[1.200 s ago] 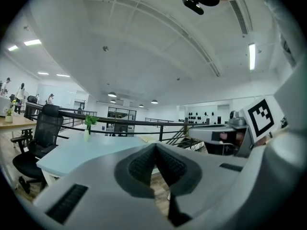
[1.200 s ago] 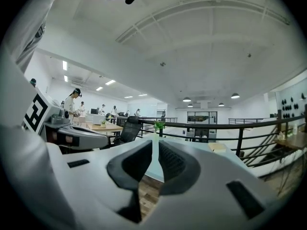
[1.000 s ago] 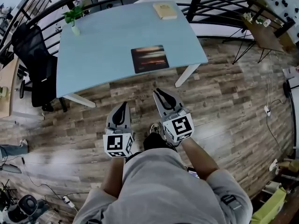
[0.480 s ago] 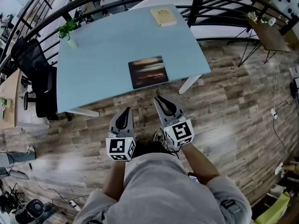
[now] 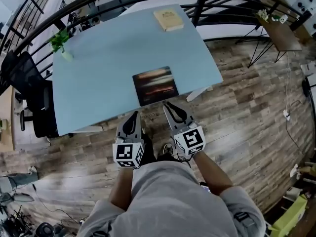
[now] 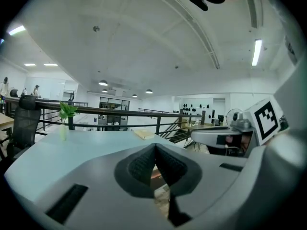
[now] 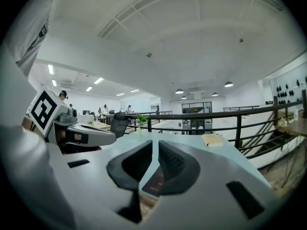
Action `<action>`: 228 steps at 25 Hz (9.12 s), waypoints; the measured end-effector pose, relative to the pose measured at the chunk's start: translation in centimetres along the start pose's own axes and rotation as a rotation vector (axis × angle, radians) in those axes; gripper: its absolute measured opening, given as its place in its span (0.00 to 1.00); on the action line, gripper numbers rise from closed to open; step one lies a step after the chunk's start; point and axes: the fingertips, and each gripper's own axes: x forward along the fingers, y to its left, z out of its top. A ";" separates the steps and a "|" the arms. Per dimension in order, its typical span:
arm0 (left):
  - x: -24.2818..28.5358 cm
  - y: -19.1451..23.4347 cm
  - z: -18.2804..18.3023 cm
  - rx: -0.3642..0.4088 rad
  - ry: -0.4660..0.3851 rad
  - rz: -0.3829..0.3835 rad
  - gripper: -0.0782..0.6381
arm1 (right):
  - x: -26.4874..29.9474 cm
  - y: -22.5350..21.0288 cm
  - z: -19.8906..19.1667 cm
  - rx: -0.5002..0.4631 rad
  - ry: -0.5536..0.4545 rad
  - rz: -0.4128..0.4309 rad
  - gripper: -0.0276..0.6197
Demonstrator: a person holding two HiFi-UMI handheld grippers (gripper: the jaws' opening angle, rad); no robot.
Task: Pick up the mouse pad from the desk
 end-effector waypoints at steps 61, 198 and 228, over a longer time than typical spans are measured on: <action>19.7 -3.3 -17.1 0.322 0.650 -0.547 0.13 | 5.4 -12.5 -26.3 0.950 0.152 -0.490 0.21; 17.2 19.6 4.3 -0.068 0.122 0.099 0.13 | 28.7 -6.8 4.7 0.059 0.115 0.088 0.06; 15.5 23.9 13.2 0.003 -0.071 0.016 0.13 | 30.7 -4.3 9.4 -0.037 0.063 -0.012 0.07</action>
